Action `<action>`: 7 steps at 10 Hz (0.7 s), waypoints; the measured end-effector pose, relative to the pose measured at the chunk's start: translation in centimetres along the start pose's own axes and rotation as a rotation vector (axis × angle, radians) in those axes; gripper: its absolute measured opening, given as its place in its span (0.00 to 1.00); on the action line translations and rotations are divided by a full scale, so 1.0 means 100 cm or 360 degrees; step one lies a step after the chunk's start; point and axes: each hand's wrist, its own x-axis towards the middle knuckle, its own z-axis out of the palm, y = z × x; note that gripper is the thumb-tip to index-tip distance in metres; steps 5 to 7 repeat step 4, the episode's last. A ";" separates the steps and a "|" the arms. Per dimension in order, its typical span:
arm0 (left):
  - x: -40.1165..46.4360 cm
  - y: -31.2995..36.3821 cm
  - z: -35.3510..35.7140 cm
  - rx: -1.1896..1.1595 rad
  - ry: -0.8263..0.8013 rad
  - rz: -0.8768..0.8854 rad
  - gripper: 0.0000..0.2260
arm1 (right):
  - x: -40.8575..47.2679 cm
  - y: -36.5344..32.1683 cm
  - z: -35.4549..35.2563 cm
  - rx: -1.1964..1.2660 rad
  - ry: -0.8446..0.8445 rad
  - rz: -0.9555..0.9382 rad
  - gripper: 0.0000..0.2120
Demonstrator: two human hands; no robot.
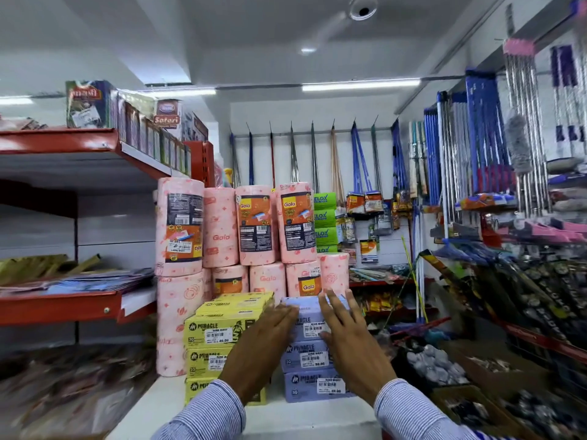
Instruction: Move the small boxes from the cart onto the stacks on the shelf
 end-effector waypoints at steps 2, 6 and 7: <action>-0.001 -0.001 0.005 0.0011 -0.0059 -0.0033 0.26 | 0.001 0.000 0.003 -0.0088 0.0095 -0.0012 0.32; 0.001 0.003 -0.010 0.0274 0.0163 0.0058 0.25 | 0.002 -0.010 -0.014 -0.0148 0.0044 0.0090 0.31; 0.001 0.003 -0.010 0.0274 0.0163 0.0058 0.25 | 0.002 -0.010 -0.014 -0.0148 0.0044 0.0090 0.31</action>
